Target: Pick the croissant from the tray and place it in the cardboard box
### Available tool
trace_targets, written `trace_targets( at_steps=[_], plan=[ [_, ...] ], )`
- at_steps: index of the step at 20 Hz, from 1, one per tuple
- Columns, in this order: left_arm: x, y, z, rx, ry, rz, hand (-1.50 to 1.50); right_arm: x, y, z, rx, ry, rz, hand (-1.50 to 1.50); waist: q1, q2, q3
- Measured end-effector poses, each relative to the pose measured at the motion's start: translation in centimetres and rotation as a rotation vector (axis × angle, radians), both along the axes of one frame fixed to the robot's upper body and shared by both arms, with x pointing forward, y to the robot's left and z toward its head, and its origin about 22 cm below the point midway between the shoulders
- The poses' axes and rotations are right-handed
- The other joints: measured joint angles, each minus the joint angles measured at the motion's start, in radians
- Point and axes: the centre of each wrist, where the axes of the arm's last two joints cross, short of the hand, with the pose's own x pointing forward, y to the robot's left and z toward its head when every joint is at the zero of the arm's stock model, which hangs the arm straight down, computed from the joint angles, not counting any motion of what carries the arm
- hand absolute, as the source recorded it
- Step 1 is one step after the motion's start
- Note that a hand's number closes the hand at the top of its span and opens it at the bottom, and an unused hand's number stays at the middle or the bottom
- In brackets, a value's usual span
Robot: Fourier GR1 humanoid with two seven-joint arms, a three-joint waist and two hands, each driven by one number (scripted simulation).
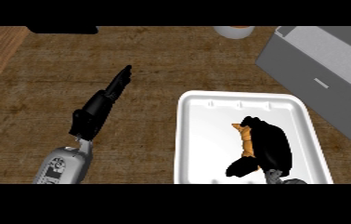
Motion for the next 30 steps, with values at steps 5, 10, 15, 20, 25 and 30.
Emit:
trace_targets(
  at_steps=[5,10,15,20,25,30],
  plan=[
    [0.0,-0.2,0.0,0.001,-0.001,-0.010,0.00,-0.6,-1.6,1.9,-0.038,-0.069,0.448,1.50,0.016,-0.001,0.008],
    [-0.1,0.2,-0.3,-0.004,0.004,0.015,0.00,-0.4,-5.3,5.2,-0.040,-0.202,0.756,1.50,-0.018,-0.003,0.012],
    [-0.3,1.2,-0.4,-0.003,0.006,0.047,0.00,-0.1,-9.7,8.3,0.014,-0.288,0.953,1.50,-0.054,-0.002,0.013],
    [-0.6,1.8,-0.8,-0.004,0.010,0.073,0.00,0.5,-14.3,11.5,0.123,-0.359,1.069,1.50,-0.080,0.000,0.013],
    [-0.8,2.2,-0.8,-0.003,0.006,0.092,0.00,1.1,-20.6,15.1,0.257,-0.431,1.078,1.50,-0.093,0.000,0.011],
    [-0.8,2.1,-0.9,0.002,-0.004,0.067,0.00,0.6,-28.6,19.4,0.326,-0.502,0.951,1.50,-0.067,0.010,0.008]
  ],
)
